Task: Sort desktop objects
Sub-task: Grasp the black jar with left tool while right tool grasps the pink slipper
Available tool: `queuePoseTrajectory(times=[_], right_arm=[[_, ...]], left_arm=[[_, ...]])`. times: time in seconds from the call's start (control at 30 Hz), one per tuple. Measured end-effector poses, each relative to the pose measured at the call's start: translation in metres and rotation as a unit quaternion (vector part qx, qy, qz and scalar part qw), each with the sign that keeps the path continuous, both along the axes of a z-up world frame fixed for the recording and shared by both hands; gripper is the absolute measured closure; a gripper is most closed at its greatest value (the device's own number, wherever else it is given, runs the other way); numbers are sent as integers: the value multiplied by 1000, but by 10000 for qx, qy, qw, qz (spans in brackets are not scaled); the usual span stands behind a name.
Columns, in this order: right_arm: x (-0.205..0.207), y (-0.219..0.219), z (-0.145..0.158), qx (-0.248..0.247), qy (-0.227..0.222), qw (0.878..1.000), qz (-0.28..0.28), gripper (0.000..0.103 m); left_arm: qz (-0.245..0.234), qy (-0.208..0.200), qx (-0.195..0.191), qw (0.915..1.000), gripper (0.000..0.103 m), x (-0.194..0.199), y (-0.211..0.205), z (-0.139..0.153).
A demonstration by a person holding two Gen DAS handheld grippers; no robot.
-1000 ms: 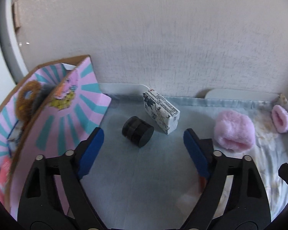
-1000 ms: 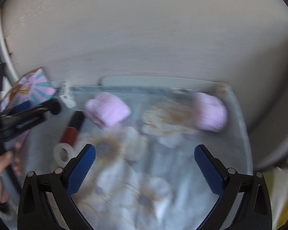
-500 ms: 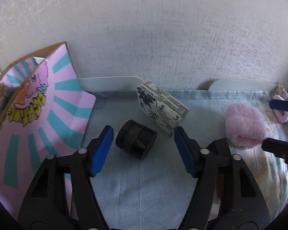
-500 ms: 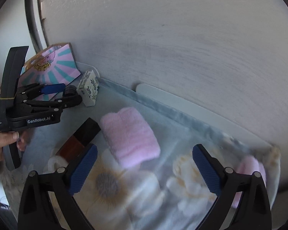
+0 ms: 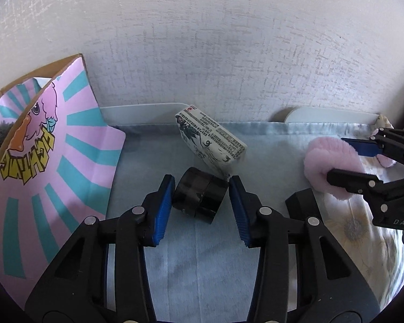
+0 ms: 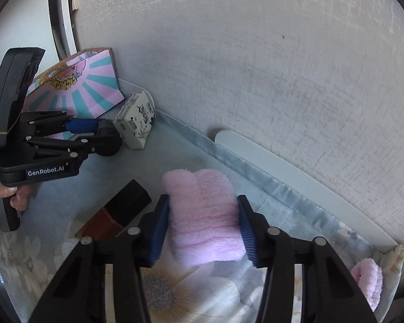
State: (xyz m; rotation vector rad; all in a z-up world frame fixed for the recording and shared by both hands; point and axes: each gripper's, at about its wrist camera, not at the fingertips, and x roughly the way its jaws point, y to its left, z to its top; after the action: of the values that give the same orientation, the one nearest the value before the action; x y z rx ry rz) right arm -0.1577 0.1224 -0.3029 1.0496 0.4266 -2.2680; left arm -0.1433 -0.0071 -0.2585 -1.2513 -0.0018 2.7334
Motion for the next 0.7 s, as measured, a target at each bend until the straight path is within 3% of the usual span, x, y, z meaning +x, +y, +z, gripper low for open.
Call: queuePoseTrajectory(times=[0.27, 0.7], right_arm=[[0, 6, 12, -150, -6, 9998, -159, 68], [16, 19, 81, -373, -272, 9966, -686, 69]], left_arm=[[-36, -66, 36, 10000, 65, 7, 4, 15], [94, -134, 271, 9995, 65, 37, 8, 94]])
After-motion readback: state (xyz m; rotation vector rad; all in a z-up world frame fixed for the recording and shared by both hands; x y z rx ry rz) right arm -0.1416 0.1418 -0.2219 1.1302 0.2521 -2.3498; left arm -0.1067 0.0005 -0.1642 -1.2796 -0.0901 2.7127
